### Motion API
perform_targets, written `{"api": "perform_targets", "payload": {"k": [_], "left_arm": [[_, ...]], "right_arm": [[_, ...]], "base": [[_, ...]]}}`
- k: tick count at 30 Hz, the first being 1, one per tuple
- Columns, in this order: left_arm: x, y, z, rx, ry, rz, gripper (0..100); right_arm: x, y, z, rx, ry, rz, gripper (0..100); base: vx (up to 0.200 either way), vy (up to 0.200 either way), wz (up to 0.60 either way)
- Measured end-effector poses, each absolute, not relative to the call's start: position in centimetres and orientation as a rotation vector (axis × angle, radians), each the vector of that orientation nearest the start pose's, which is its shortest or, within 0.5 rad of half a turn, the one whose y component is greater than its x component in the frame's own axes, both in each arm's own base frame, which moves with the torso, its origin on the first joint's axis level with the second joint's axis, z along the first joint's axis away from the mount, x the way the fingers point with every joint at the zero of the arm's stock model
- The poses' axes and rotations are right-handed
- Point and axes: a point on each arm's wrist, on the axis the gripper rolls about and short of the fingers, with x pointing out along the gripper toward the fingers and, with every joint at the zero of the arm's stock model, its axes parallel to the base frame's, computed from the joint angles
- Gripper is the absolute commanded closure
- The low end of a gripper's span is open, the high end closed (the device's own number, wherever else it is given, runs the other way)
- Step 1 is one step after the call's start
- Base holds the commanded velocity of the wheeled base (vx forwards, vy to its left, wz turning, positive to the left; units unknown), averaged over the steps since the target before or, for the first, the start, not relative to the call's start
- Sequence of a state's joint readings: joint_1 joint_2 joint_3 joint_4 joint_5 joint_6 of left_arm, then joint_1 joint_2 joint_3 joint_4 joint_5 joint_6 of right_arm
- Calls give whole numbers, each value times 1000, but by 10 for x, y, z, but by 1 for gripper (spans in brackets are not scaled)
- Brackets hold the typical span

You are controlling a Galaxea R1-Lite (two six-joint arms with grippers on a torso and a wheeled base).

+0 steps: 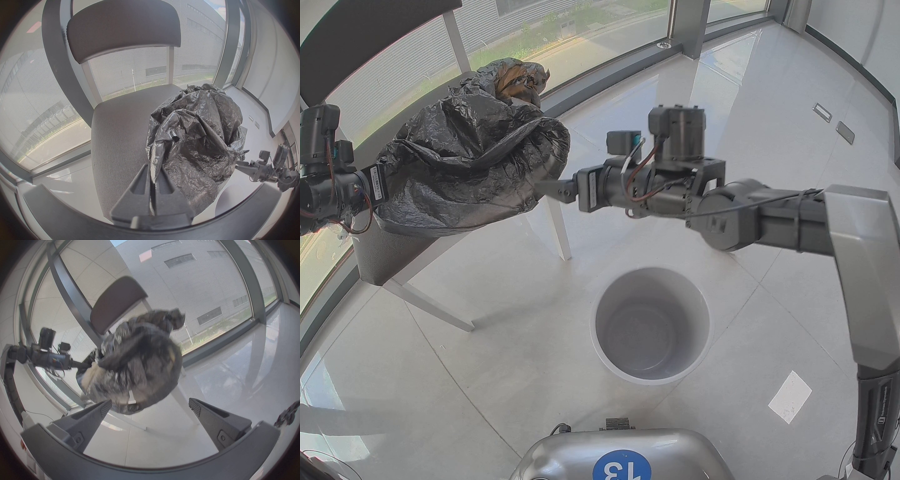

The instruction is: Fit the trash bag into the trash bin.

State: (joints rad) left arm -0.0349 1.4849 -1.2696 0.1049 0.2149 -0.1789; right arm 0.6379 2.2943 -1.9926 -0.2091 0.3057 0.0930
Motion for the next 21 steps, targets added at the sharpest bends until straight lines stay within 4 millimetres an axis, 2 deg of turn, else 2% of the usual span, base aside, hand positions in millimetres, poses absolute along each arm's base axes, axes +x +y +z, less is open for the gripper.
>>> {"api": "perform_targets", "payload": {"k": [4,7,21], "left_arm": [[255,-7,305,-138,293,196,100],[253,-8,307,-138,287,191,100],[245,-11,311,-143,278,149,100]], "right_arm": [[397,308,207,61,194,943,0],[400,312,195,56,218,942,0],[412,309,176,206,326,865,0]], "base": [[0,0,0],[0,0,0],[0,0,0]]}}
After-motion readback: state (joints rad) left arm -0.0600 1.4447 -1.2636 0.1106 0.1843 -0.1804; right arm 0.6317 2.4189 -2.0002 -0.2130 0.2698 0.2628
